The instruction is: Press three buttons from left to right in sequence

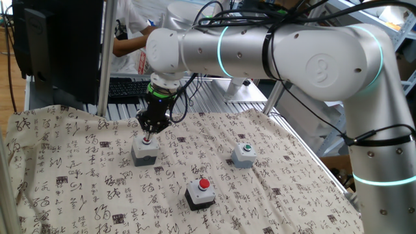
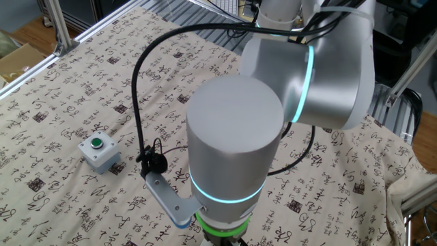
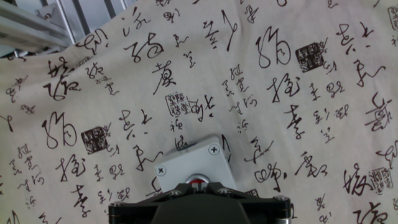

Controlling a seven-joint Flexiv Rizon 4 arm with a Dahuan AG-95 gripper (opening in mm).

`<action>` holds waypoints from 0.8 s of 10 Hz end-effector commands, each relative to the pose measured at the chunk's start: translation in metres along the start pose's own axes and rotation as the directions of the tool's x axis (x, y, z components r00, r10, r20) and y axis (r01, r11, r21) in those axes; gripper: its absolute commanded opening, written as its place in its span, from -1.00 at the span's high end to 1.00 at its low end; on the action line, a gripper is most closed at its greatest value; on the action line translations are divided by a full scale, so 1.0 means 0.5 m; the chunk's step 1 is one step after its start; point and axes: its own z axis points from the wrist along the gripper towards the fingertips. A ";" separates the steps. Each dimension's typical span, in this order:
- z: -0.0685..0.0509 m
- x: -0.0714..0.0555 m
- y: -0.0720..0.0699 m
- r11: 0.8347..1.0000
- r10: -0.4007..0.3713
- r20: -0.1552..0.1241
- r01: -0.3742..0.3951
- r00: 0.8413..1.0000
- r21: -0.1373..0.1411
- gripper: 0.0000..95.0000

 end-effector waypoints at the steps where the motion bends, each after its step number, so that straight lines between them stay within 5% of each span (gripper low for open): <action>1: 0.002 0.002 -0.001 1.000 0.001 0.003 -0.001 1.000 -0.003 1.00; 8: 0.019 0.001 0.001 1.000 0.002 0.013 -0.002 1.000 -0.005 1.00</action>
